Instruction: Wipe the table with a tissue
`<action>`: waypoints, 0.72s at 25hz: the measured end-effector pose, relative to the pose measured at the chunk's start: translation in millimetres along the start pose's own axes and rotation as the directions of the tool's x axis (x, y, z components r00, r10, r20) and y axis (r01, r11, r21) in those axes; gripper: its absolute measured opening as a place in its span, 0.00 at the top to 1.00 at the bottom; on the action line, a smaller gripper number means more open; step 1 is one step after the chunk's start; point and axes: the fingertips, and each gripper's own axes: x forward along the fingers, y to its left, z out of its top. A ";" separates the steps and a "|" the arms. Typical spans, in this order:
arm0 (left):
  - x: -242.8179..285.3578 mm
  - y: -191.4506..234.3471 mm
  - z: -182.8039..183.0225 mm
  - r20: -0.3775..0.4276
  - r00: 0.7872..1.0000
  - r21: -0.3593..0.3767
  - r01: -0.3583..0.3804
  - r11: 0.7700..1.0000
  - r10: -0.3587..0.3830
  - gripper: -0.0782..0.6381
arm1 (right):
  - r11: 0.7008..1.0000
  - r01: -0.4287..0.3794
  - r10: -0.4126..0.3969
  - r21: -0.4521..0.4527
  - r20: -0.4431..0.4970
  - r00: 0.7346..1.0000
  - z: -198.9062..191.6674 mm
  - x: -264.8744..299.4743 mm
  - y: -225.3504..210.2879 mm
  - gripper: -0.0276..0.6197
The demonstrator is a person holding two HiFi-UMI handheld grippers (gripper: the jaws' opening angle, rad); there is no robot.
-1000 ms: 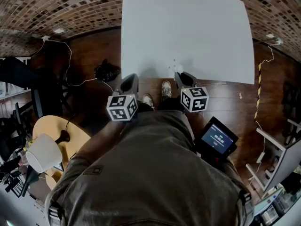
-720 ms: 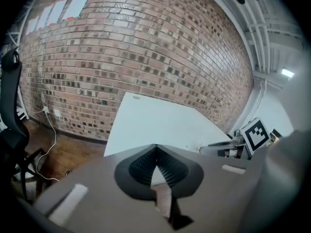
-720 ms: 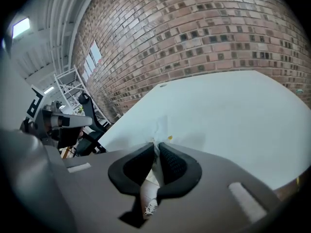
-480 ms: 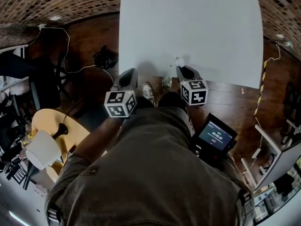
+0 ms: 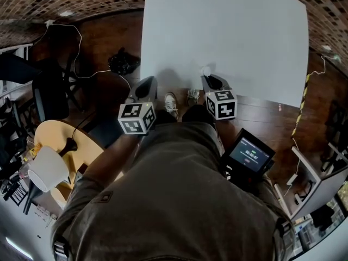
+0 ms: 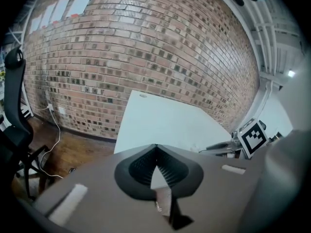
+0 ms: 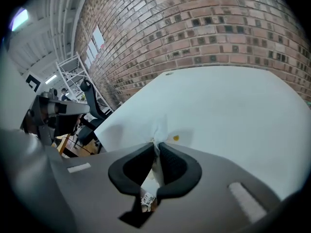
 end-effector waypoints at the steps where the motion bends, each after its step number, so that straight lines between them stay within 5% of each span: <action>1: -1.6 1.3 1.1 0.003 1.000 -0.002 -0.004 1.000 0.004 0.89 | 1.000 -0.010 0.010 -0.007 -0.004 1.000 0.6 1.8 4.3 0.89; 11: -12.1 9.0 9.1 0.030 0.999 -0.013 -0.033 0.999 0.033 0.89 | 0.990 -0.119 0.117 -0.074 -0.035 0.993 -0.9 18.4 49.8 0.89; 18: 0.9 -10.0 15.3 0.027 1.000 0.014 -0.013 1.000 0.012 0.89 | 0.995 -0.091 0.091 -0.044 -0.016 0.996 2.9 9.2 22.5 0.89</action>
